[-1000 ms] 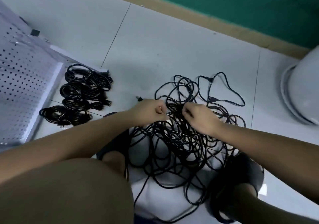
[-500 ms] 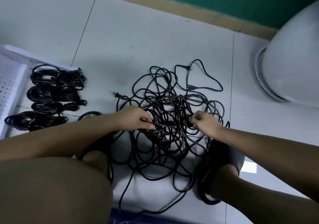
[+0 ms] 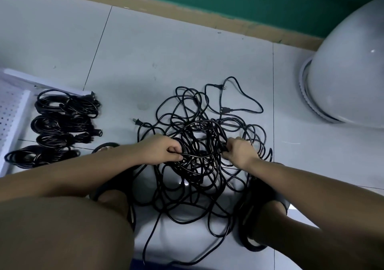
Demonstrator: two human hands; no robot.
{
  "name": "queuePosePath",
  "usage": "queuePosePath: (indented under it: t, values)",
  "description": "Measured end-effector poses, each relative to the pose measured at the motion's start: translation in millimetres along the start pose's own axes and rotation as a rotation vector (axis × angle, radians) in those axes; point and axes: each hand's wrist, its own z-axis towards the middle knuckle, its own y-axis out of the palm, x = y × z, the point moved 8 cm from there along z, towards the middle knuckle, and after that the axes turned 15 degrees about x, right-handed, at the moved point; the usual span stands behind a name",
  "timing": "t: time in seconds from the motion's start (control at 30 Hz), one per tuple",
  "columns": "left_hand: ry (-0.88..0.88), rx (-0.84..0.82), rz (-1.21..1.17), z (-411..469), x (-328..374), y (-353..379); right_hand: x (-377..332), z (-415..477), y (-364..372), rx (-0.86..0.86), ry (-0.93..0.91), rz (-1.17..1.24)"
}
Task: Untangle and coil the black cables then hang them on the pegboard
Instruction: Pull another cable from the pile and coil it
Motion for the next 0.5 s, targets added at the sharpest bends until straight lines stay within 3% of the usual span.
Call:
queuePosePath:
  t: [0.27,0.5]
  values:
    - [0.02,0.061,-0.021,0.8,52.8,-51.4,-34.5,1.2,-97.6,-0.057,-0.094,0.154]
    - [0.101,0.093,0.011,-7.7,134.1,-107.3,-64.9,-36.0,-221.5,0.074,-0.15,0.16]
